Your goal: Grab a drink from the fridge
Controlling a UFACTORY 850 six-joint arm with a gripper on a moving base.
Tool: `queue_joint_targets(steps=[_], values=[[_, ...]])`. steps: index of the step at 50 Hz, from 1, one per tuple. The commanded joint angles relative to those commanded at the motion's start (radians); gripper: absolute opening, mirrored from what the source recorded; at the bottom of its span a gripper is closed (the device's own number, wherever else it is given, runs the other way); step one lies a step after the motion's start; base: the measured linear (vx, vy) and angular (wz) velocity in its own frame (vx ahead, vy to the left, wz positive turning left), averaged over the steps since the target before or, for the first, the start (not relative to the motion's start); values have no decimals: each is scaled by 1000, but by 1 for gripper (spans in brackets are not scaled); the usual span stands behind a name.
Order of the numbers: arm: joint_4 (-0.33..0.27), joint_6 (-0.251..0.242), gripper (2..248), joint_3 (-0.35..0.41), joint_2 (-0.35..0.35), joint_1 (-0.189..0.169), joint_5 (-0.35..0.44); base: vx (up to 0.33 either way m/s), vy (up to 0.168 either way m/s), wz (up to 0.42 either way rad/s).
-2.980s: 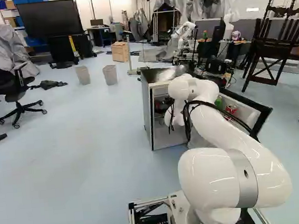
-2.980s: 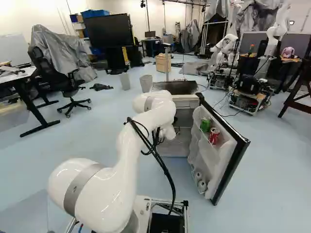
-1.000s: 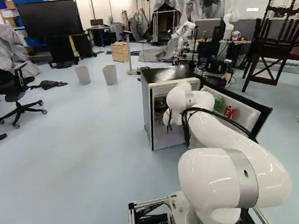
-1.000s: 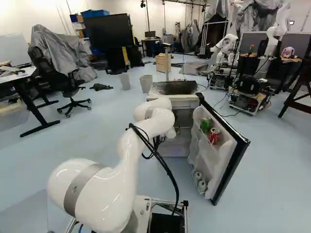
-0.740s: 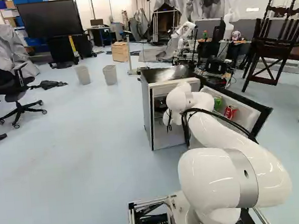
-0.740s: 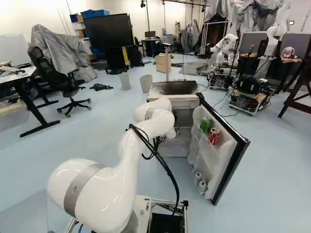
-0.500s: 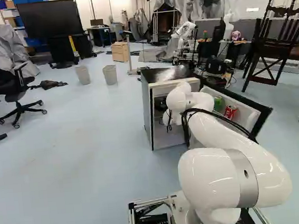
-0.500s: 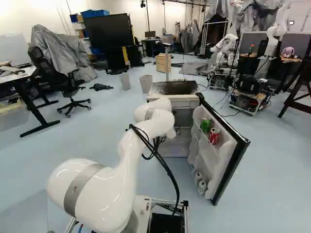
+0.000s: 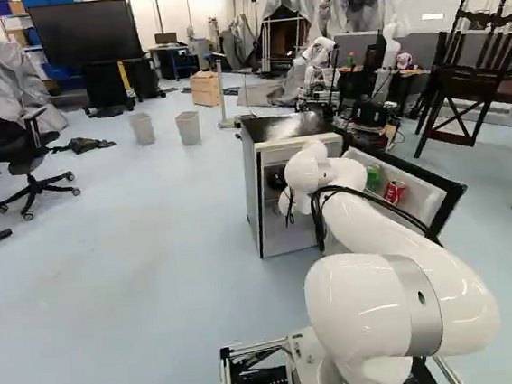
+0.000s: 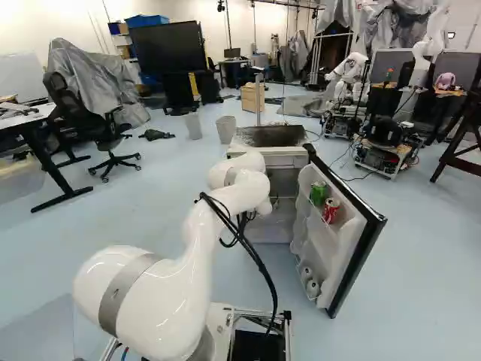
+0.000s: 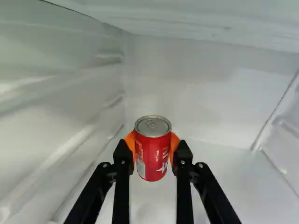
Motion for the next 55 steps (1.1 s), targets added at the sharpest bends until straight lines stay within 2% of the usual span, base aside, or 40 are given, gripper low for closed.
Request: queue_joint_targets(steps=[21, 55], values=[[0, 0, 93, 64, 37, -2, 0, 0, 0, 0], [0, 0, 93, 318, 182, -9, 0, 0, 0, 0]])
